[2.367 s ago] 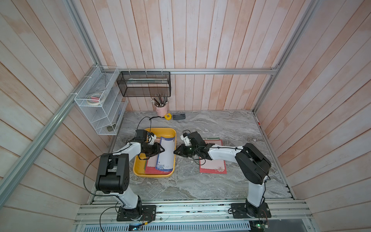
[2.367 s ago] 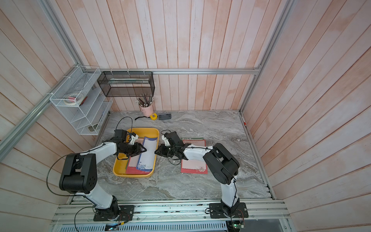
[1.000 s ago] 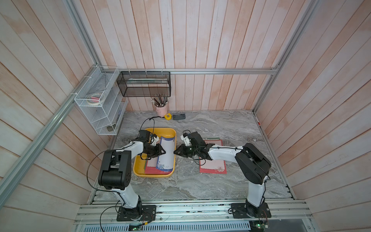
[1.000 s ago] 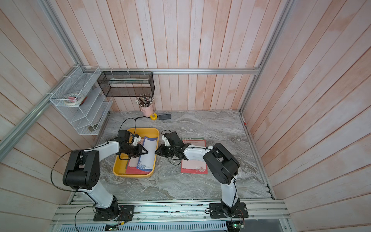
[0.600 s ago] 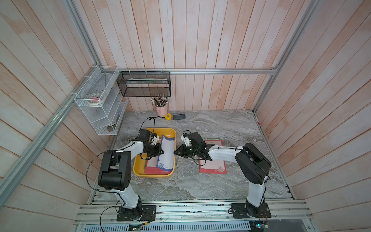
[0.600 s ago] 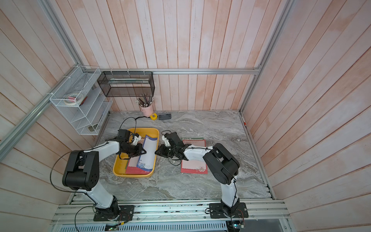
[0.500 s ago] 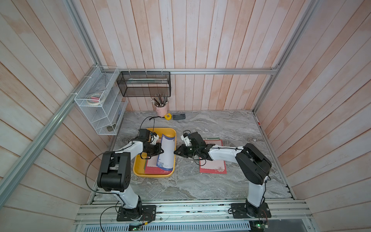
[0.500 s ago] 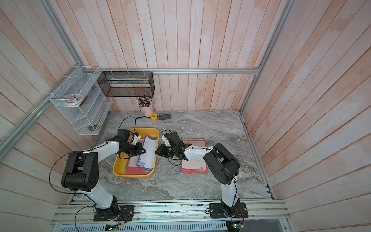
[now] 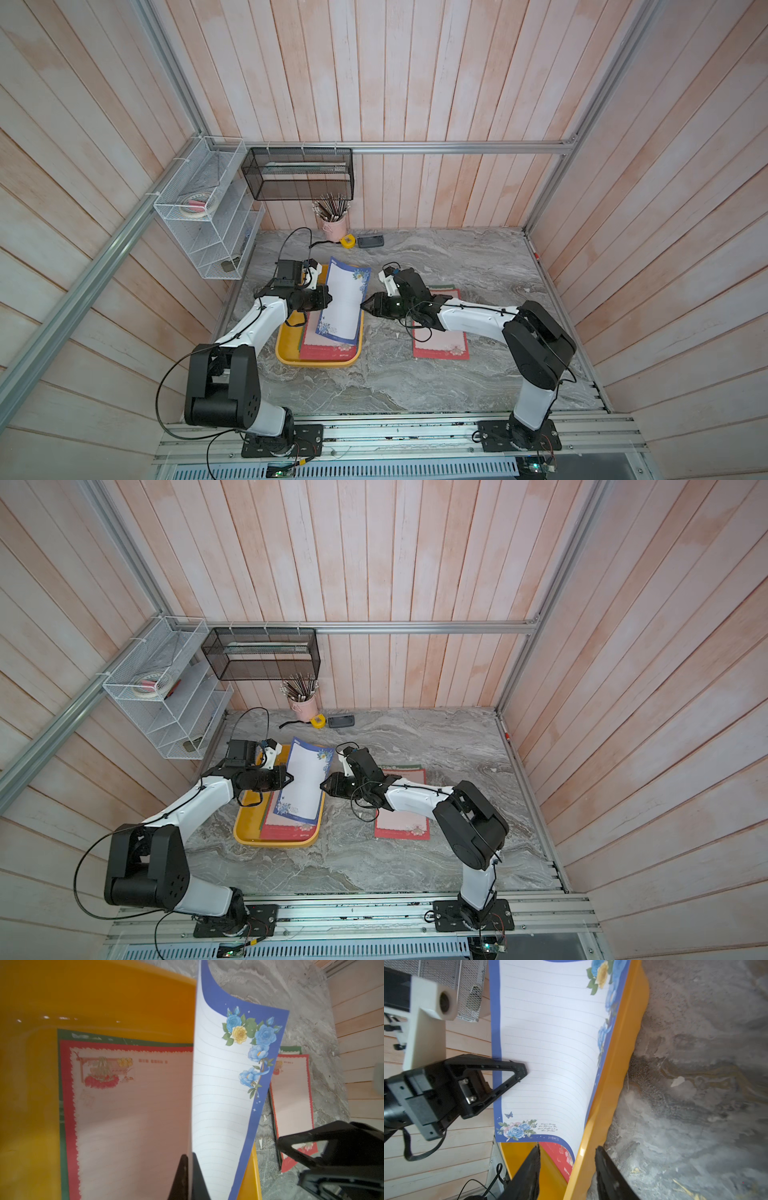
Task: Take out the stationery paper from the storage box
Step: Pick up the stationery paper from the storage box.
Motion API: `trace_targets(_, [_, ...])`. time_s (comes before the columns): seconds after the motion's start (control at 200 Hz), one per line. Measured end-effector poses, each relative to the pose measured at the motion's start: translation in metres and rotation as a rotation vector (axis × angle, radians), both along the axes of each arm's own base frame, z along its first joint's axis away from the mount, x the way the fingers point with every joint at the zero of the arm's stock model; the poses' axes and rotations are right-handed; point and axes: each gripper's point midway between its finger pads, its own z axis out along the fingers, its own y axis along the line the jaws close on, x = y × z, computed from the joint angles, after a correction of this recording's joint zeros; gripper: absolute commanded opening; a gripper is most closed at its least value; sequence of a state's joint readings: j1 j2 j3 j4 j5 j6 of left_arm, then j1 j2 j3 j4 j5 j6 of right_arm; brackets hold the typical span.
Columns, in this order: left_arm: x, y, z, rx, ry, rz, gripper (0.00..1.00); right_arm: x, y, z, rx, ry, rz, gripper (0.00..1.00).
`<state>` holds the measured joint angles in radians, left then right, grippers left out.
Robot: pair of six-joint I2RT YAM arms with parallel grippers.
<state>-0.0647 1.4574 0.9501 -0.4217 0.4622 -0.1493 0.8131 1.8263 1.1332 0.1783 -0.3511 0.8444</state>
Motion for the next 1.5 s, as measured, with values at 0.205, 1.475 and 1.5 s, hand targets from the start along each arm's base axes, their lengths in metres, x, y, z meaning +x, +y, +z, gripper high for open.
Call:
trace_targets(0.205, [0.000, 0.002, 0.052, 0.009, -0.212, -0.006, 0.00, 0.012, -0.008, 0.026, -0.040, -0.131, -0.037, 0.48])
trace_targets(1.475, [-0.160, -0.103, 0.330, -0.229, -1.466, -0.772, 0.00, -0.134, -0.169, 0.326, 0.155, -1.712, -0.060, 0.94])
trace_targets(1.5, [-0.163, -0.104, 0.329, -0.247, -1.464, -0.784, 0.00, -0.135, -0.167, 0.326, 0.156, -1.718, -0.047, 0.95])
